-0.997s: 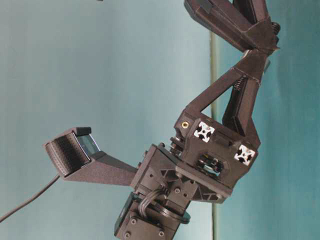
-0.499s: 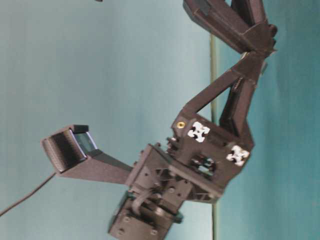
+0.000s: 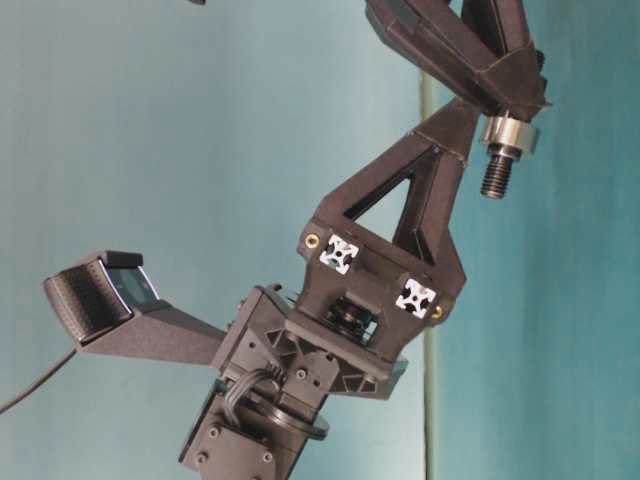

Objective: Insert the washer onto the shaft with both hands.
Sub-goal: 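Open left gripper and withdraw it, right gripper holding the shaft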

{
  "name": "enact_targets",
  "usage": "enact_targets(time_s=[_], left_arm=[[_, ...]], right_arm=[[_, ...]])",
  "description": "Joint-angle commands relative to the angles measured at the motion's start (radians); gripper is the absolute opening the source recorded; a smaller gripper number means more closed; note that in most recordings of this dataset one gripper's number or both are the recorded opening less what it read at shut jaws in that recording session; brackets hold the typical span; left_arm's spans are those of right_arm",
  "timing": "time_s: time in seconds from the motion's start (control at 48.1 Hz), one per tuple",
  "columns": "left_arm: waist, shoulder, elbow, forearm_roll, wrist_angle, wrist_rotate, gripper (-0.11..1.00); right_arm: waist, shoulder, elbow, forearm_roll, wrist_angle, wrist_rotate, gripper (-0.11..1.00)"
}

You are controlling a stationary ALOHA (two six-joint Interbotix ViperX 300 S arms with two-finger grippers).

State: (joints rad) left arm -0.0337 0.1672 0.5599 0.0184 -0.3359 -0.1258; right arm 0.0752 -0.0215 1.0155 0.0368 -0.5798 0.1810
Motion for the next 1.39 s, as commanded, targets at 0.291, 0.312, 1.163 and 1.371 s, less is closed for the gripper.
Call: enact_targets(time_s=[0.291,0.312,1.163,1.371], left_arm=[[0.0,-0.066,-0.009,0.002,-0.002,-0.002,0.85],[0.0,-0.077,-0.008,0.002,-0.002,0.0,0.85],[0.003,-0.336,0.207,0.002,0.189,0.003,0.85],[-0.006,-0.336,0.207,0.002,0.241,0.005,0.85]], right_arm=[[0.0,-0.009,0.006,0.014,-0.069,0.008,0.0],[-0.002,-0.011,0.008,0.015,-0.072,0.008,0.0],[0.003,-0.034,0.067,0.034,-0.273,0.052,0.0],[0.002,-0.032,0.067,0.034,-0.255,0.052,0.0]])
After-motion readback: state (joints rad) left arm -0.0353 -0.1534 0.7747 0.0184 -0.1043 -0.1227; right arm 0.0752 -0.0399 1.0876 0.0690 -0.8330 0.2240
